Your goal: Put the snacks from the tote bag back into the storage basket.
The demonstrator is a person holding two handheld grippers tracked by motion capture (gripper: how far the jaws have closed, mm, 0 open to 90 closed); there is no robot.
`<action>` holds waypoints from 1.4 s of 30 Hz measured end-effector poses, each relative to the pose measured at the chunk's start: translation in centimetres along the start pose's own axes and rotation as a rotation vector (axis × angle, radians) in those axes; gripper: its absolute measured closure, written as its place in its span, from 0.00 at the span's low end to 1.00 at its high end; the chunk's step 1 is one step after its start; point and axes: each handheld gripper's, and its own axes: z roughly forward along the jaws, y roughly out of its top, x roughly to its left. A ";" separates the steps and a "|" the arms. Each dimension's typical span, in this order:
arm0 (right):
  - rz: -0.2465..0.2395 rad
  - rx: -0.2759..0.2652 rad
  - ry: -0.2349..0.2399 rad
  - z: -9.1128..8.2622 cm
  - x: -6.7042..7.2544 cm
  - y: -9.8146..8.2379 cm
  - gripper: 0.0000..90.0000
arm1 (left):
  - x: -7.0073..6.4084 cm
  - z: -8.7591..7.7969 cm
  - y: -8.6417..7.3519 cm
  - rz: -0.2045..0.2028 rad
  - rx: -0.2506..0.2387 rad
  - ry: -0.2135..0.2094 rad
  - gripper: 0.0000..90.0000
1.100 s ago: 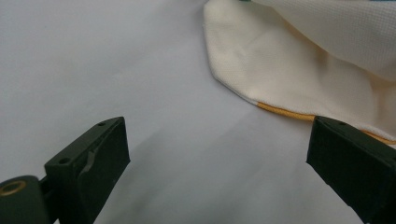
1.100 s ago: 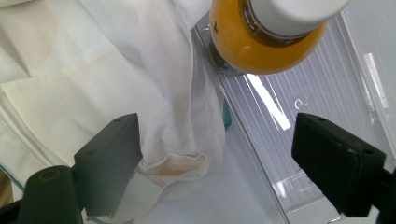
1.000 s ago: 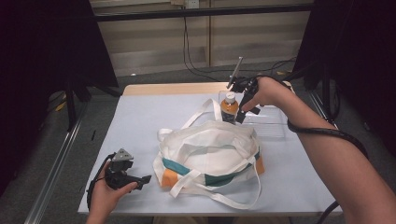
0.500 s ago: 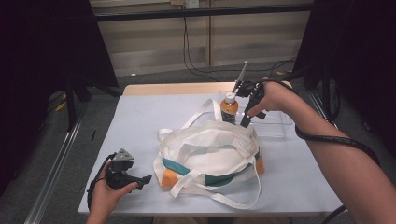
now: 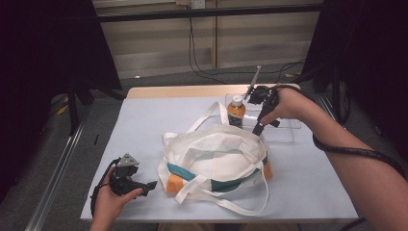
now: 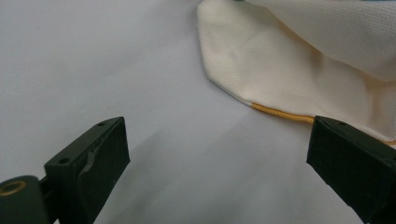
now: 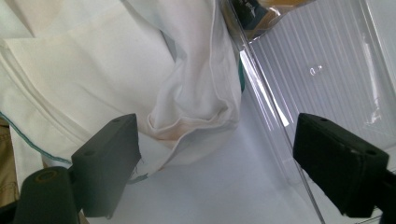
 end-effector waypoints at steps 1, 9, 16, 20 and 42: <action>0.001 0.002 0.003 0.0 0.0 -0.1 0.16 | -0.1 0.1 0.0 -0.008 -0.005 0.000 0.06; 0.010 -0.008 0.005 -0.2 0.1 -1.1 0.16 | 0.0 0.1 0.1 0.000 0.014 -0.019 0.06; 0.010 -0.010 0.007 -0.2 0.3 -1.9 0.16 | 0.0 0.1 0.1 0.000 0.017 -0.020 0.06; 0.009 -0.009 0.006 -0.2 0.4 -2.3 0.16 | -0.1 0.1 0.1 0.000 0.019 -0.019 0.06; 0.012 -0.006 0.009 0.1 0.9 -4.8 0.16 | -0.3 0.2 0.2 0.001 0.015 -0.016 0.06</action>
